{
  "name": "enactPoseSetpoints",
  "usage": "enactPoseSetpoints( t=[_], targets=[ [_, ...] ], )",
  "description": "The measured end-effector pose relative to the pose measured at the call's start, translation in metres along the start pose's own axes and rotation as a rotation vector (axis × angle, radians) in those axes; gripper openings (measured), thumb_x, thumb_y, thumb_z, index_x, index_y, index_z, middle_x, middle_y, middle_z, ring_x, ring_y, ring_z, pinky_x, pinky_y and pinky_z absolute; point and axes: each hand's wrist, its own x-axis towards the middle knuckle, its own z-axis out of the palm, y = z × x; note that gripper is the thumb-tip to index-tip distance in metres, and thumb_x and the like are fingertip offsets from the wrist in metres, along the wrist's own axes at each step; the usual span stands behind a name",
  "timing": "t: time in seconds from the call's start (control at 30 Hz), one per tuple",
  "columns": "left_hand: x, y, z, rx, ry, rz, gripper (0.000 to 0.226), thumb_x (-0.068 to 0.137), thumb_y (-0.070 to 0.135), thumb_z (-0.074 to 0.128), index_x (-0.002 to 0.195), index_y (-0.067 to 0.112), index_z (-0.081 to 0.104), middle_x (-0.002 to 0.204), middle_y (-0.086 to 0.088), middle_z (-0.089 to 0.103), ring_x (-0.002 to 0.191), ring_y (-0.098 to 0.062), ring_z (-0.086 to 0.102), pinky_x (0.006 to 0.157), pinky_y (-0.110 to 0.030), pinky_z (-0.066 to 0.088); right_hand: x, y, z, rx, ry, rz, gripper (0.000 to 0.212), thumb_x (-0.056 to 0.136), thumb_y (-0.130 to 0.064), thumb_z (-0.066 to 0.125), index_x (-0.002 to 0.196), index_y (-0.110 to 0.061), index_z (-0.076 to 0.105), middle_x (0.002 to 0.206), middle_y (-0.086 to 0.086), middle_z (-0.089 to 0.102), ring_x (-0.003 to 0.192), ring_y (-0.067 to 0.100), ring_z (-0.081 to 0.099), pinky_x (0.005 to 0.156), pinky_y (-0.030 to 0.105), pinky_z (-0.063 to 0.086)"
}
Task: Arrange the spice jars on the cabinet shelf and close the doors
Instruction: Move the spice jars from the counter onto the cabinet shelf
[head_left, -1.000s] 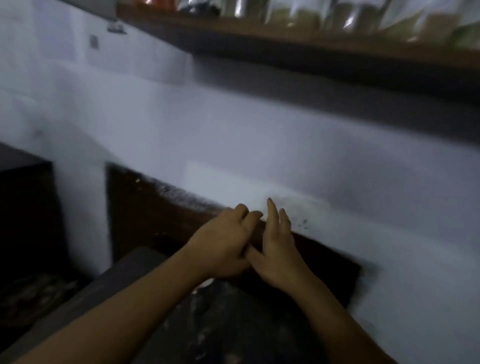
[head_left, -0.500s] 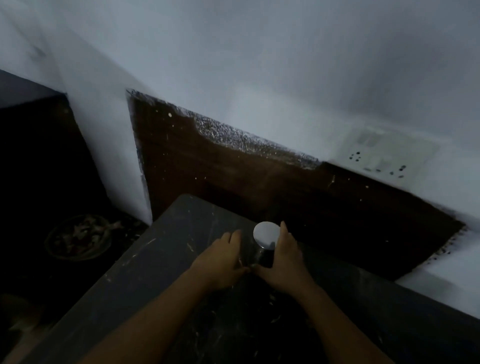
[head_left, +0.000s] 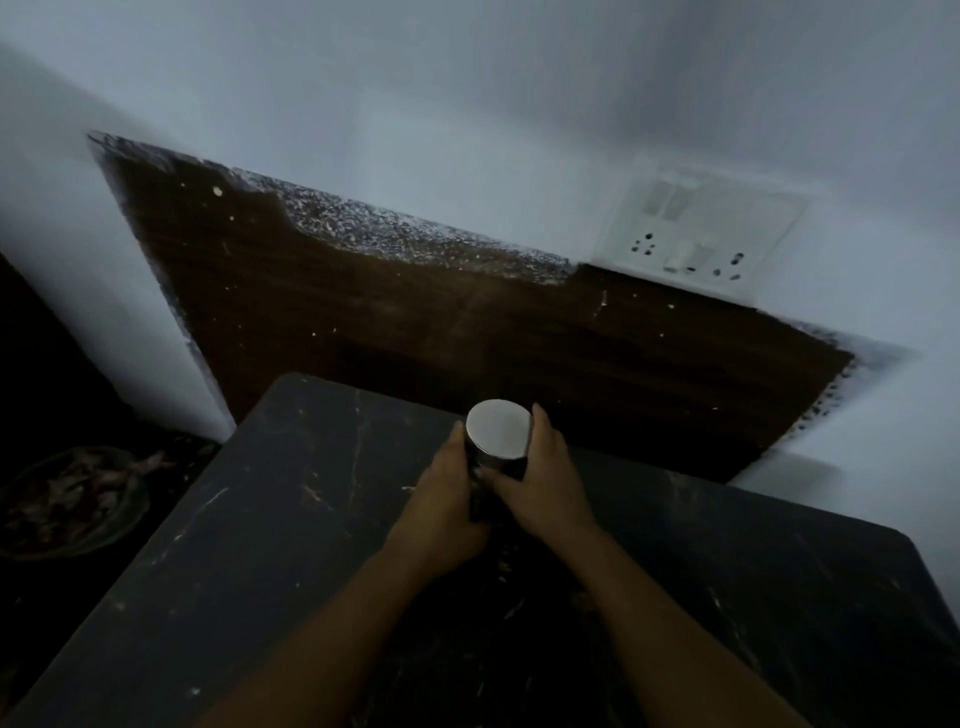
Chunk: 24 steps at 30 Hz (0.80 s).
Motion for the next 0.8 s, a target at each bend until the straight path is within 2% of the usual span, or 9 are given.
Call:
enactPoseSetpoints(
  t=[0.07,0.17,0.23,0.3,0.4,0.57,0.67,0.73,0.8],
  targets=[
    [-0.002,0.022,0.001,-0.032,0.047,0.026,0.106,0.067,0.025,0.079,0.147,0.027,0.01,0.146,0.006,0.035,0.135,-0.011,0.034,0.107,-0.042,0.039,-0.008,-0.011,-0.022,0.06,0.085,0.028,0.106,0.063,-0.054,0.076,0.146,-0.026,0.017,0.144,0.0,0.03,0.131,0.02,0.037,0.099,0.034,0.04],
    [-0.005,0.062,0.008,-0.062,0.148,0.108,0.114,0.064,0.036,0.081,0.148,0.019,0.005,0.147,0.002,0.031,0.136,-0.013,0.035,0.105,-0.042,0.042,-0.026,-0.033,-0.059,0.114,0.175,-0.023,0.094,0.05,-0.07,0.073,0.127,-0.026,0.041,0.116,-0.008,0.043,0.107,0.008,0.051,0.074,0.016,0.044],
    [-0.007,0.096,0.013,-0.111,0.238,0.142,0.112,0.063,0.039,0.081,0.147,0.015,0.01,0.145,-0.001,0.033,0.133,-0.013,0.038,0.102,-0.041,0.046,-0.041,-0.047,-0.088,0.182,0.202,-0.09,0.086,0.046,-0.075,0.068,0.115,-0.03,0.044,0.113,-0.009,0.046,0.095,0.002,0.053,0.067,0.012,0.044],
    [-0.011,0.132,0.014,-0.222,0.303,0.159,0.104,0.06,0.041,0.081,0.142,0.03,0.018,0.139,0.003,0.041,0.124,-0.007,0.048,0.092,-0.032,0.053,-0.058,-0.058,-0.119,0.272,0.2,-0.164,0.07,0.051,-0.073,0.069,0.106,-0.038,0.043,0.113,-0.009,0.047,0.093,0.001,0.055,0.061,0.011,0.048],
    [-0.021,0.183,0.013,-0.411,0.295,0.193,0.087,0.054,0.035,0.082,0.117,0.055,0.025,0.122,0.011,0.051,0.102,0.002,0.061,0.07,-0.018,0.055,-0.085,-0.065,-0.173,0.482,0.063,-0.248,0.053,0.062,-0.053,0.073,0.107,-0.047,0.046,0.117,-0.008,0.056,0.099,0.007,0.062,0.066,0.017,0.054],
    [-0.028,0.257,0.024,-0.558,0.167,0.325,0.065,0.058,0.02,0.075,0.106,0.031,0.032,0.111,-0.003,0.055,0.091,-0.003,0.067,0.067,-0.016,0.054,-0.131,-0.057,-0.247,0.592,-0.184,-0.326,0.078,0.068,-0.022,0.076,0.133,-0.037,0.037,0.12,-0.014,0.064,0.111,0.006,0.061,0.082,0.017,0.051],
    [-0.034,0.296,0.035,-0.547,0.089,0.371,0.062,0.059,0.037,0.068,0.114,0.029,0.04,0.121,-0.009,0.048,0.105,-0.013,0.061,0.083,-0.026,0.054,-0.156,-0.052,-0.276,0.613,-0.023,-0.351,0.08,0.066,-0.018,0.082,0.131,-0.039,0.041,0.117,-0.016,0.065,0.108,0.006,0.062,0.08,0.018,0.052],
    [-0.037,0.325,0.048,-0.465,0.093,0.433,0.061,0.069,0.039,0.063,0.124,0.033,0.041,0.124,-0.003,0.044,0.113,-0.009,0.053,0.094,-0.022,0.048,-0.174,-0.05,-0.302,0.608,0.126,-0.352,0.08,0.056,-0.032,0.085,0.121,-0.052,0.043,0.116,-0.018,0.064,0.107,0.006,0.062,0.081,0.022,0.054],
    [-0.04,0.354,0.06,-0.439,0.079,0.489,0.062,0.082,0.04,0.061,0.135,0.032,0.032,0.123,0.001,0.048,0.11,0.0,0.054,0.089,-0.017,0.049,-0.192,-0.051,-0.328,0.578,0.233,-0.352,0.084,0.044,-0.049,0.081,0.115,-0.058,0.039,0.121,-0.017,0.06,0.109,0.009,0.06,0.083,0.024,0.055]
  ],
)
